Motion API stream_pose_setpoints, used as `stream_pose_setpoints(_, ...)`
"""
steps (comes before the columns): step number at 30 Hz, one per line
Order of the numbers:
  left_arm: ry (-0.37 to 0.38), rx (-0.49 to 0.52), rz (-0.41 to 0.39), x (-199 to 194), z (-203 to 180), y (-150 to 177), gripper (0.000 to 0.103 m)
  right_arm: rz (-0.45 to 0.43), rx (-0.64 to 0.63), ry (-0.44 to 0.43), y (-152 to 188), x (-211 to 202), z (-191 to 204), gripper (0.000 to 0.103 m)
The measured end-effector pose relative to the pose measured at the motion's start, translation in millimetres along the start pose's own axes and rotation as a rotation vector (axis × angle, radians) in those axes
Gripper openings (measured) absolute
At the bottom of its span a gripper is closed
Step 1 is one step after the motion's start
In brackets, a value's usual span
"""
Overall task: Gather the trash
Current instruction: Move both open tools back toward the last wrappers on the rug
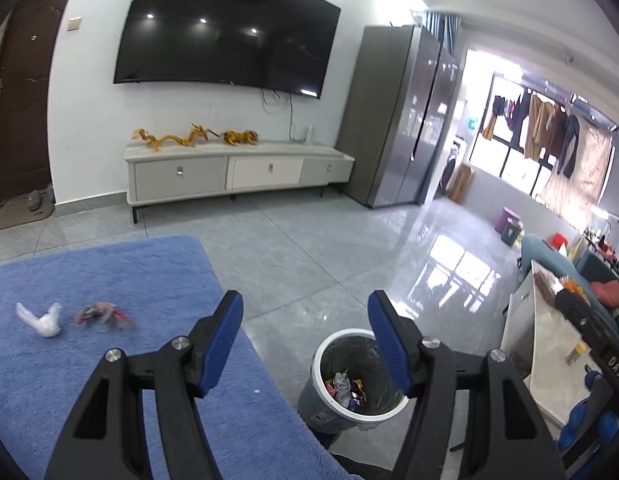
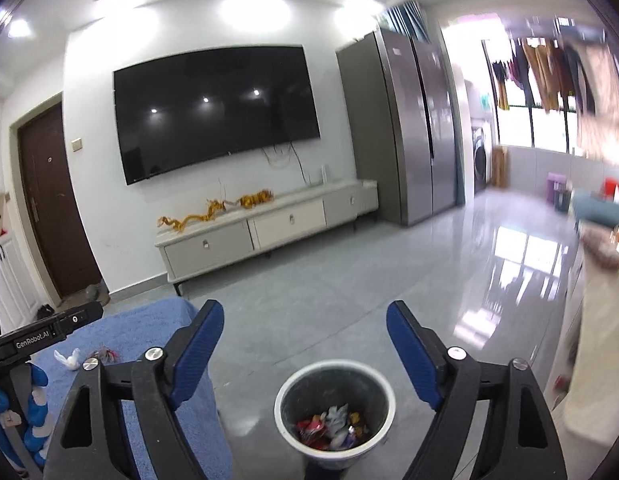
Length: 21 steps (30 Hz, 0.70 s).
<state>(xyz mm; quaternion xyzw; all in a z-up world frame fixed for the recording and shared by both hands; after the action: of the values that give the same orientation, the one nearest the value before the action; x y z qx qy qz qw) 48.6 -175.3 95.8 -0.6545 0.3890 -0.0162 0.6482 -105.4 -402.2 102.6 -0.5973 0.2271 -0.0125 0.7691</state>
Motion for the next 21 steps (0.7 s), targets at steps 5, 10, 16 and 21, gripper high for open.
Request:
stream_pose_setpoints(5,-0.02,-0.019,-0.066,-37.8,16.4,-1.4,0.063,-0.078,-0.052,-0.006,-8.5,-28.7,24.9,0.097)
stream_pose_setpoints(10,-0.051,-0.043,-0.141,-73.3,36.2,-4.4,0.064,-0.124,-0.065,-0.052,-13.7,-54.2,45.1,0.1)
stream_pose_setpoints(16,-0.097,-0.076,-0.22,-113.7,67.5,-2.2,0.064,-0.153,-0.073,-0.102,-18.5,-80.2,64.3,0.103)
stream_pose_setpoints(21,-0.126,-0.085,-0.252,-138.0,88.1,0.2,0.064,-0.159,-0.076,-0.133,-19.0,-88.9,72.5,0.103)
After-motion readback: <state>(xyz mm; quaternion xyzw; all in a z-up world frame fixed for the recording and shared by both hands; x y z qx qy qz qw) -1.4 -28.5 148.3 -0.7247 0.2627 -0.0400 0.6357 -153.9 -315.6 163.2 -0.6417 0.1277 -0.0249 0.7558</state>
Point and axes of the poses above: each gripper's, at about its wrist camera, not at the fingertips, and x roughly the way its jaws point, z to its left, y to its underside, the point moved 2 cm from there along x, roughly the way its jaws point, and after that the axes turned 4 degrees about x, right-handed, at the moved point
